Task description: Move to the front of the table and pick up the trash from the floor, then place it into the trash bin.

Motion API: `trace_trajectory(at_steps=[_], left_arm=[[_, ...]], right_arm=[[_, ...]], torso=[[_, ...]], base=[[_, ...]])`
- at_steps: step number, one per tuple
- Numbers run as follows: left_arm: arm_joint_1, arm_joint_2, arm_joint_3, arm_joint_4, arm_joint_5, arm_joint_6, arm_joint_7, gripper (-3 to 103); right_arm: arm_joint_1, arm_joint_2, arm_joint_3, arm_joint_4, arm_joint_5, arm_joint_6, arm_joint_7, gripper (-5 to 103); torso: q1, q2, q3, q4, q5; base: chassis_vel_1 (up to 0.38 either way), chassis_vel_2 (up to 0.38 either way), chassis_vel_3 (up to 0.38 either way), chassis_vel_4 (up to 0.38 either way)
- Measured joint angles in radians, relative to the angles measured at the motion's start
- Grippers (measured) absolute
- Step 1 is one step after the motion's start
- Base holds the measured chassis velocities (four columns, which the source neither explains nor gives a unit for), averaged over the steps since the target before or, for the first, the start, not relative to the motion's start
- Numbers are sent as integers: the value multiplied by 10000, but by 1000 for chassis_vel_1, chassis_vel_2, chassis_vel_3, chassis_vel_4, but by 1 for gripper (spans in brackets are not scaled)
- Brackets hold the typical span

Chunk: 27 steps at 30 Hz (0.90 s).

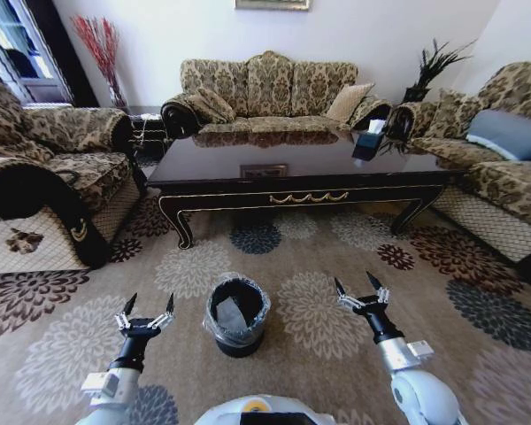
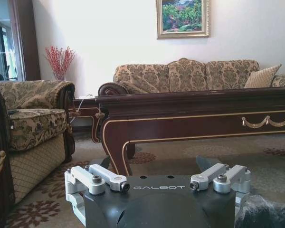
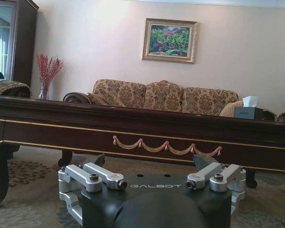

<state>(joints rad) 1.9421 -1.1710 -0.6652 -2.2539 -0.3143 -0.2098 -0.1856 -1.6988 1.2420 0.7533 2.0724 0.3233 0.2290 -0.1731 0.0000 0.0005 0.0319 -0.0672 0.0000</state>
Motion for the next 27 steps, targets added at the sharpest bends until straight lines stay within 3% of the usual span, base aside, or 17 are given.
trace_trajectory(at_steps=[12,27], left_arm=[[-2,3,0,3,-5,3,-7,100],[-4,4,1,12,-12,16,-15,100]], right_arm=[[1,0,0,7,2,-5,5,100],[-1,0,0,10,3,-5,6,100]], torso=[[1,0,1,0,0],[1,0,0,0,0]], base=[[61,-62,-61,62],[188,-200,-189,189]])
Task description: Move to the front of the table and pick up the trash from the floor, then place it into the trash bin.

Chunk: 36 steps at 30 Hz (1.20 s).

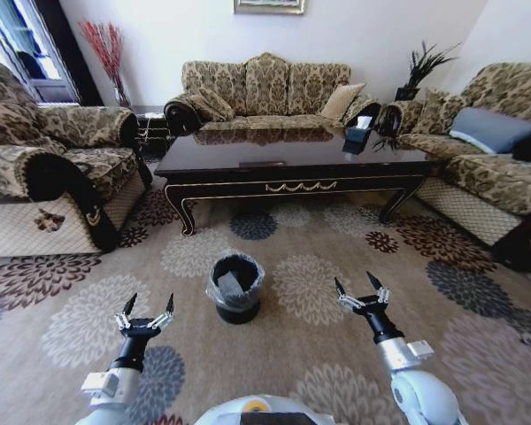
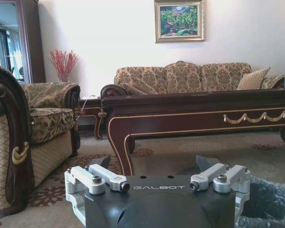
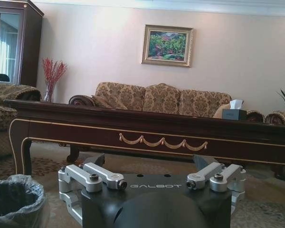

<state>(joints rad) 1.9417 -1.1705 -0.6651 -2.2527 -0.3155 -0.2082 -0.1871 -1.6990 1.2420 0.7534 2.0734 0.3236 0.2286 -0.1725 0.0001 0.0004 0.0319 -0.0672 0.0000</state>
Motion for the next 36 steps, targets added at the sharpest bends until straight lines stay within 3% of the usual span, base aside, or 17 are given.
trace_trajectory(at_steps=[36], left_arm=[[0,0,1,1,0,5,0,100]], right_arm=[[-2,0,0,0,0,1,0,100]], torso=[[-2,0,-2,0,0]], base=[[235,-232,-236,237]])
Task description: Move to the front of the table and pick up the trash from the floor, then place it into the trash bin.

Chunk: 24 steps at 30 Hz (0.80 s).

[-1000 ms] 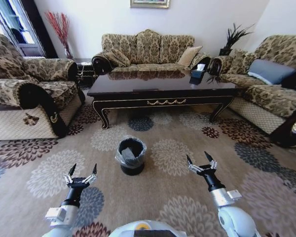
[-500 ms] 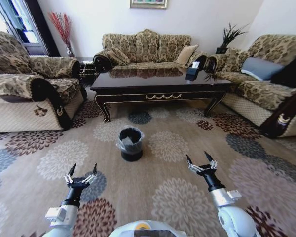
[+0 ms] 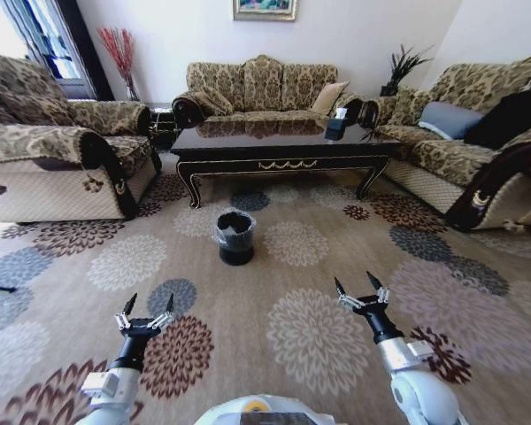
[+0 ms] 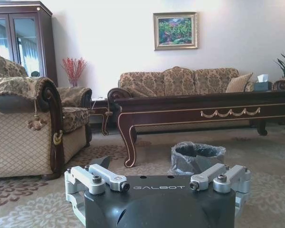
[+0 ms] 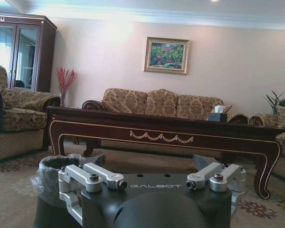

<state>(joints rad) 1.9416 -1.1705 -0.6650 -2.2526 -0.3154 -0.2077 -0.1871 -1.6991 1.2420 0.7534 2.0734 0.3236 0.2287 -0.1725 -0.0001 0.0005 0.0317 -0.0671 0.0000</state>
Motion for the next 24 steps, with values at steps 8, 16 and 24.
trace_trajectory(at_steps=[8,16,24], left_arm=[[0,0,0,0,0,-1,1,100],[0,0,0,-1,0,-1,1,100],[0,0,0,0,0,-2,1,100]], right_arm=[[1,0,0,1,0,0,0,100],[2,0,-1,1,0,0,0,100],[3,0,0,1,0,1,0,100]], torso=[[1,0,1,-1,-1],[1,0,2,0,-1],[1,0,2,0,0]], base=[[250,-243,-265,235],[190,-187,-185,196],[129,-123,-129,129]])
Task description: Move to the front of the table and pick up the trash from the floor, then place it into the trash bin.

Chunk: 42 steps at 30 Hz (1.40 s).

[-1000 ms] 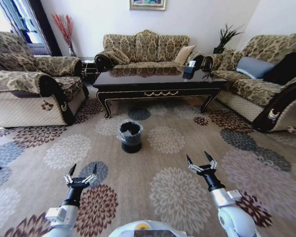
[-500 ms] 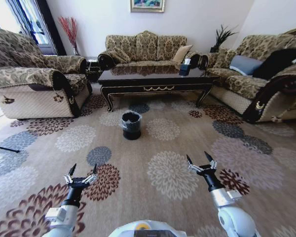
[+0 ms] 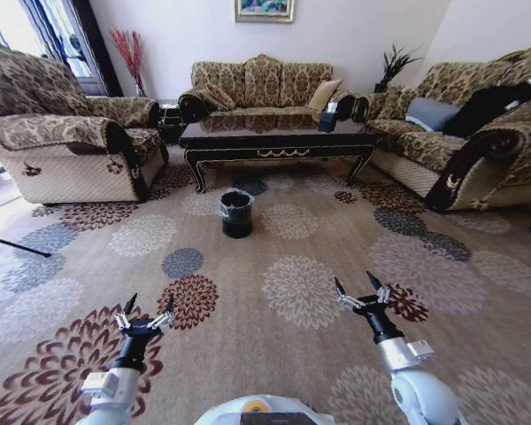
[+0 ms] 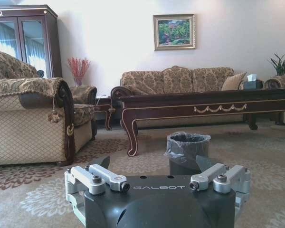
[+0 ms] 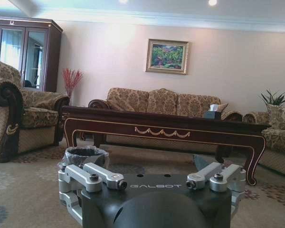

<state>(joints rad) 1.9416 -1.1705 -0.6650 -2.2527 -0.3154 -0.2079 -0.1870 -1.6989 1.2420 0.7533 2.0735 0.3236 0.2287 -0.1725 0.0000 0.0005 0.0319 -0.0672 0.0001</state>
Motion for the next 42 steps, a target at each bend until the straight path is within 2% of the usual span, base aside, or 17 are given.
trace_trajectory(at_steps=[20,27,40,42], left_arm=[[0,0,0,0,0,0,-1,100],[-1,0,0,0,0,0,0,100],[0,0,0,0,0,-1,0,100],[-1,0,0,0,0,0,0,100]], right_arm=[[-6,0,0,0,0,0,0,100],[0,0,0,0,0,0,0,100],[-1,0,0,0,0,0,0,100],[-1,0,0,0,0,0,0,100]], torso=[[-1,1,-4,-1,-1],[2,29,27,-4,-1],[36,597,542,-1,-1],[38,617,560,-1,-1]], base=[[145,-155,-147,153],[7,-13,-23,32],[0,0,0,0],[0,0,0,0]])
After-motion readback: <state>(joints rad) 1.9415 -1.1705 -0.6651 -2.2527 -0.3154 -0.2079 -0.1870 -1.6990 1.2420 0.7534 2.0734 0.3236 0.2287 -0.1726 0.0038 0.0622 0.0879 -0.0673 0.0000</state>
